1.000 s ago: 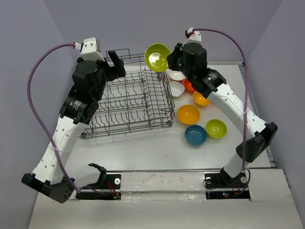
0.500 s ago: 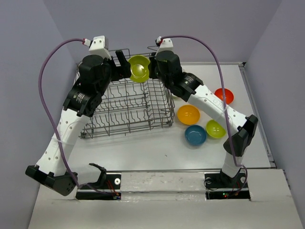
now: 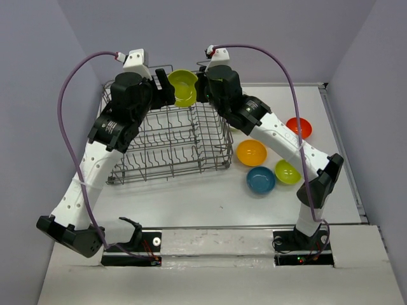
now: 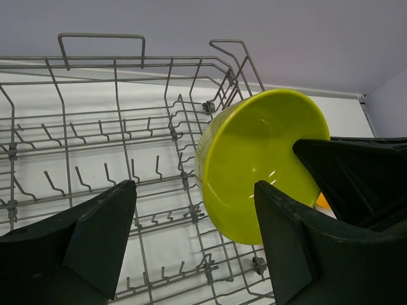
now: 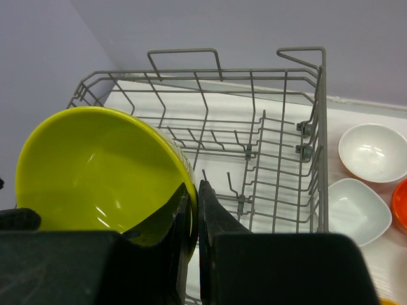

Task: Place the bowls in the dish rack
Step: Pass from the right arm to the left

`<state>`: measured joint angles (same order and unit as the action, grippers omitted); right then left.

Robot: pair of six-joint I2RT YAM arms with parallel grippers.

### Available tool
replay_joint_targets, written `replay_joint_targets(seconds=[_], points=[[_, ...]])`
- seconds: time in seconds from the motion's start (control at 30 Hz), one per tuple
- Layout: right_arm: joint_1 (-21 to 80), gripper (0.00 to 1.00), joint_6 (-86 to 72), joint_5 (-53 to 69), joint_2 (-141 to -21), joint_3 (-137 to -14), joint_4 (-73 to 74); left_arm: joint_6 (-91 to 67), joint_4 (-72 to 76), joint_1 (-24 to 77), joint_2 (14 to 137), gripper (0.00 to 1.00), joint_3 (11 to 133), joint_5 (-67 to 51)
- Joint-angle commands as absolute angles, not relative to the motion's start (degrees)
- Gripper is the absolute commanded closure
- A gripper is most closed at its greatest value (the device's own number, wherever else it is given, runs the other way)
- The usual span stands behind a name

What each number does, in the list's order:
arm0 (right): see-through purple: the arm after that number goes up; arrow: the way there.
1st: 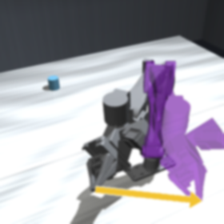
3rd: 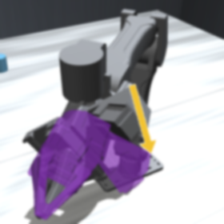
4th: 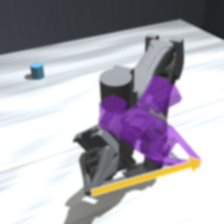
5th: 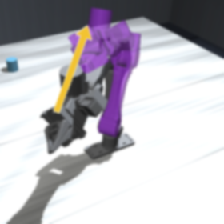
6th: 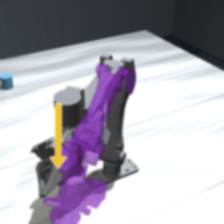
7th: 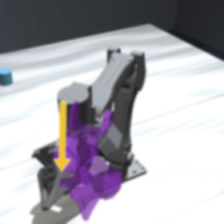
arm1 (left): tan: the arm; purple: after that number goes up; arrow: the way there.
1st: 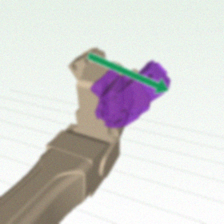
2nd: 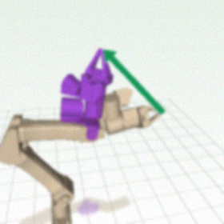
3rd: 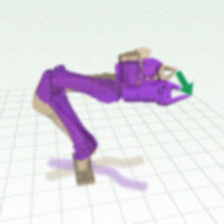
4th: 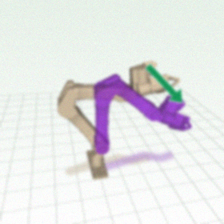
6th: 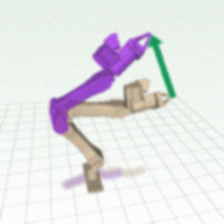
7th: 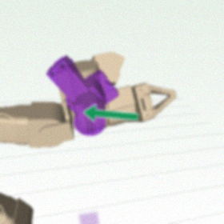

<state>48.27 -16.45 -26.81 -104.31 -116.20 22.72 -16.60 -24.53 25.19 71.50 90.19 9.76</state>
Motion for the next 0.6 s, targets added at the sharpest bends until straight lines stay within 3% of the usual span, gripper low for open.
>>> replay_joint_targets(seconds=[0.0, 0.2, 0.43, 0.57], points=[[49.5, 0.99, -15.8, -27.3, -104.9, -120.1, 19.5, -16.7, -23.7, 25.5, 71.8, 0.18, 90.1, 8.8], [50.5, 0.99, -15.7, -27.1, -105.4, -120.4, 19.4, -16.4, -23.0, 25.5, 72.2, 0.29, 89.3, 9.1], [50.5, 0.99, -15.9, -27.6, -105.3, -119.4, 19.5, -16.5, -22.2, 25.5, 72.6, 0.55, 88.5, 8.6], [50.5, 0.99, -15.2, -27.9, -105.7, -120.3, 19.4, -16.5, -22.3, 25.5, 72.9, 0.65, 88.2, 8.7]])
